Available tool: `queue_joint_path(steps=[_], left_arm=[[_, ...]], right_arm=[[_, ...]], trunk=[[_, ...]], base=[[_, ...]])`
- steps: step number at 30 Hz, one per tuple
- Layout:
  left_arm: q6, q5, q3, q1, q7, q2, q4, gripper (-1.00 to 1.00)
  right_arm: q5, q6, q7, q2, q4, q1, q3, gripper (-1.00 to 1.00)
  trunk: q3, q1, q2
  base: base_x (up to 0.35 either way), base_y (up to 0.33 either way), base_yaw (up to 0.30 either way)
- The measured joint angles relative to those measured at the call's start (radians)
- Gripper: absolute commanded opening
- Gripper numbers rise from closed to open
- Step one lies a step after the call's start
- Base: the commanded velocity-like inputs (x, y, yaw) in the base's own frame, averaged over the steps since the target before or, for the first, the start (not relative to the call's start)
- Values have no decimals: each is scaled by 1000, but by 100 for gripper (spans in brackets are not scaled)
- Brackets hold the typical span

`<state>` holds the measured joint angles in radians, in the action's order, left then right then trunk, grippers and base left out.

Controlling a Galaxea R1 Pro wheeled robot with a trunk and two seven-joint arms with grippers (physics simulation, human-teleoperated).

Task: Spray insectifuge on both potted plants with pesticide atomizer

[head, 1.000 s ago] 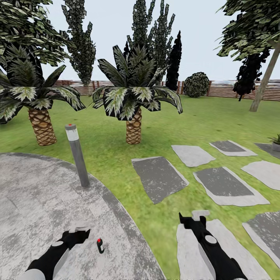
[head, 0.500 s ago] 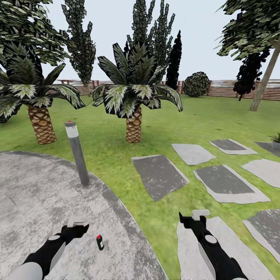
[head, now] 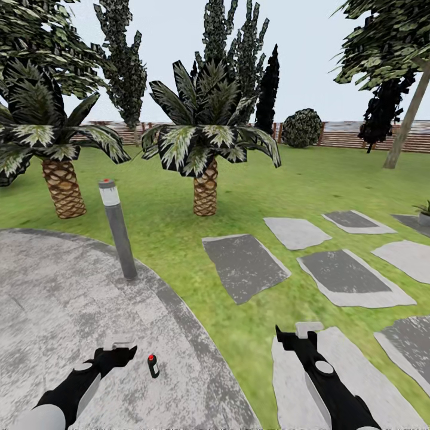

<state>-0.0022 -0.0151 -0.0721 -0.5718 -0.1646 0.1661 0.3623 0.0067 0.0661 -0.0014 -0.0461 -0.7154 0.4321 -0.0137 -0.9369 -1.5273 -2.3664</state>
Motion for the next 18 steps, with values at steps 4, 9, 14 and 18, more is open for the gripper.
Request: queue_joint_path(steps=[4, 9, 14, 18], left_arm=[[-2, 0, -1, 0, 0, -2, 0, 100], [-5, 0, -1, 0, 0, -2, 0, 100], [-6, 0, -1, 0, 0, -3, 0, 100], [-6, 0, -3, 0, 0, -3, 0, 100]], right_arm=[[0, 0, 0, -1, -1, 0, -1, 100], [-1, 1, 0, -1, -1, 0, -1, 100], [-1, 1, 0, -1, -2, 0, 0, 100], [-1, 0, 0, -1, -2, 0, 0, 100]], trunk=[[-18, -15, -28], [-42, -35, -63], [-65, -54, -98], [-84, -69, -126]], base=[[0, 0, 0], [0, 0, 0], [0, 0, 0], [0, 0, 0]])
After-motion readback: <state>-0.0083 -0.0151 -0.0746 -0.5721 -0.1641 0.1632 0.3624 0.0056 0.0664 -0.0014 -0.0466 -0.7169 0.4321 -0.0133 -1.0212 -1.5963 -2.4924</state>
